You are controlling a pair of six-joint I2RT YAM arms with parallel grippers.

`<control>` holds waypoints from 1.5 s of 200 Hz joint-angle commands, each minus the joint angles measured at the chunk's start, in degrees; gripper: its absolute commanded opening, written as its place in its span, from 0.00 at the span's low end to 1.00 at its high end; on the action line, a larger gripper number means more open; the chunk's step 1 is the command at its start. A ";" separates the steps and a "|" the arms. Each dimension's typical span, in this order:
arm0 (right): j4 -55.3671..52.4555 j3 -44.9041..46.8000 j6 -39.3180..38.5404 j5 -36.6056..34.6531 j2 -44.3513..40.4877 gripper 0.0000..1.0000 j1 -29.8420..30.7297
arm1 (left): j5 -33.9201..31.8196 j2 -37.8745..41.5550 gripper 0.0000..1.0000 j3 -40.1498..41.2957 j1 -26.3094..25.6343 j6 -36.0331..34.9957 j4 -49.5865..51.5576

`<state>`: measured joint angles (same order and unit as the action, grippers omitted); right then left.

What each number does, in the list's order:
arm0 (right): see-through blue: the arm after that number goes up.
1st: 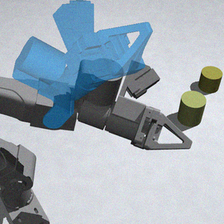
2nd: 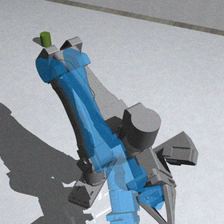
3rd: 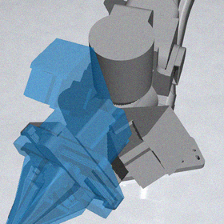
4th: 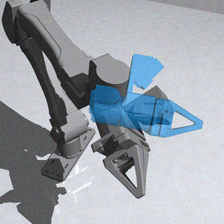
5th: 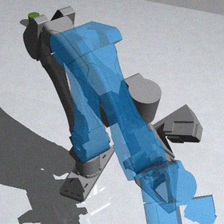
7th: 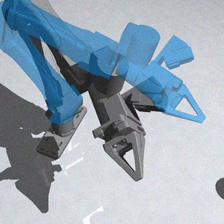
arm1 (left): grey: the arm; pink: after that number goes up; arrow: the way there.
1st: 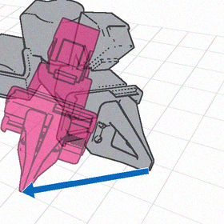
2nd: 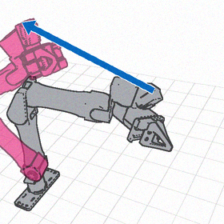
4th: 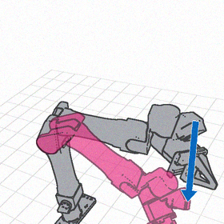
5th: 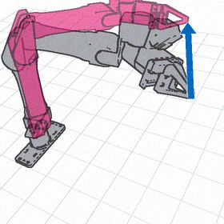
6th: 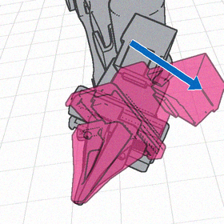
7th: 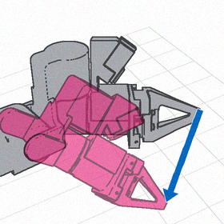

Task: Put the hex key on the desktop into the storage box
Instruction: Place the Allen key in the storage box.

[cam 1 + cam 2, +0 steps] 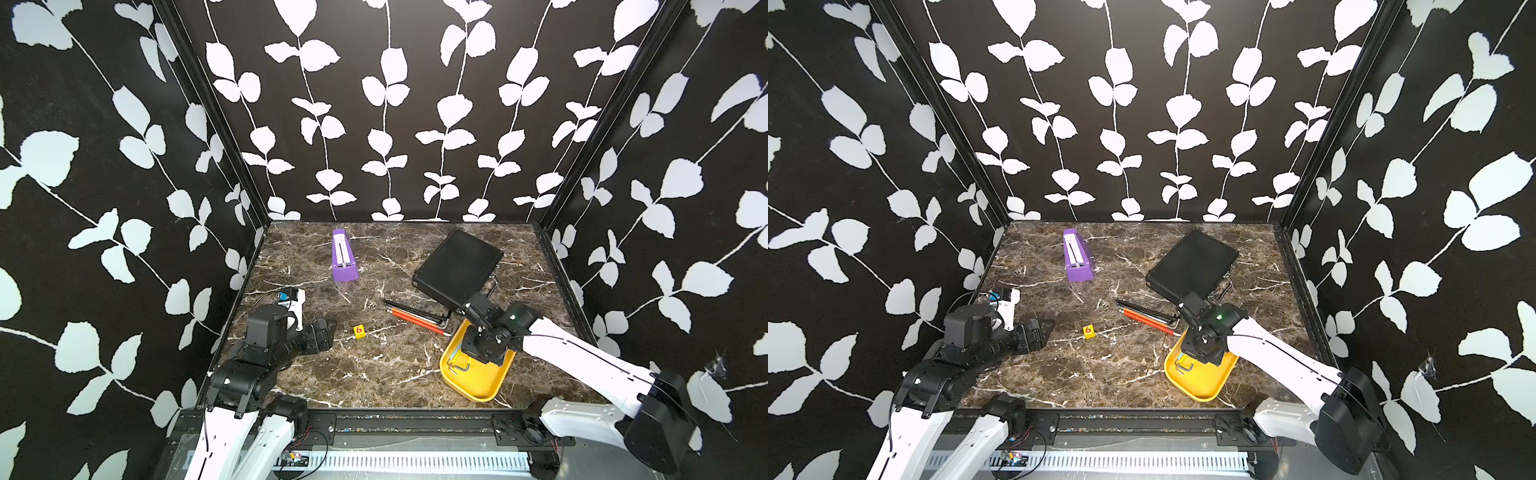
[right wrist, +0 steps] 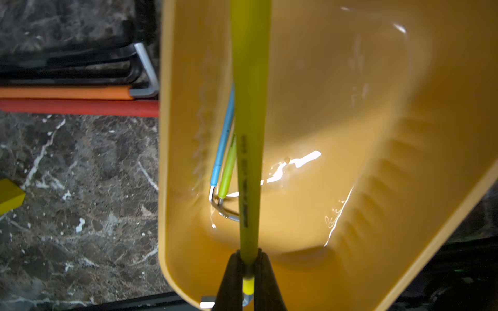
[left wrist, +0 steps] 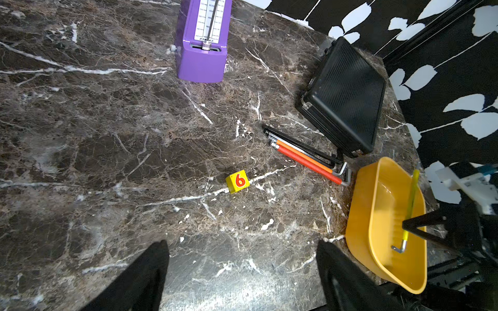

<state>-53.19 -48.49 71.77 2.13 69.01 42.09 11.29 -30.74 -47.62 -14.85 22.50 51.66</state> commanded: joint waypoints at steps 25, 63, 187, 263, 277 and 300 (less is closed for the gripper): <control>9.02 2.52 6.22 -1.27 5.88 0.00 -0.51 | 0.71 1.94 0.87 0.82 -0.18 -0.80 -1.83; 13.14 3.49 6.19 -0.05 11.10 0.00 -1.30 | 0.23 2.79 0.87 0.77 -0.20 -0.62 -1.61; 3.45 -2.78 1.94 -4.23 9.31 0.32 -2.11 | -0.02 2.88 0.86 0.77 -0.18 -0.62 -1.56; -2.59 -29.06 -27.59 -7.88 26.52 0.29 5.12 | -0.32 3.06 0.87 0.86 -0.18 -0.53 -1.64; -4.34 -34.17 -34.42 -8.57 31.19 0.32 6.95 | -0.36 2.97 0.86 0.89 -0.18 -0.57 -1.58; -7.37 -40.14 -42.76 -8.89 37.03 0.35 8.01 | -0.55 3.06 0.86 0.85 -0.18 -0.54 -1.56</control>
<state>-54.15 -82.85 43.18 -4.91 101.71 48.82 11.31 -27.79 -47.40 -14.85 22.44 50.96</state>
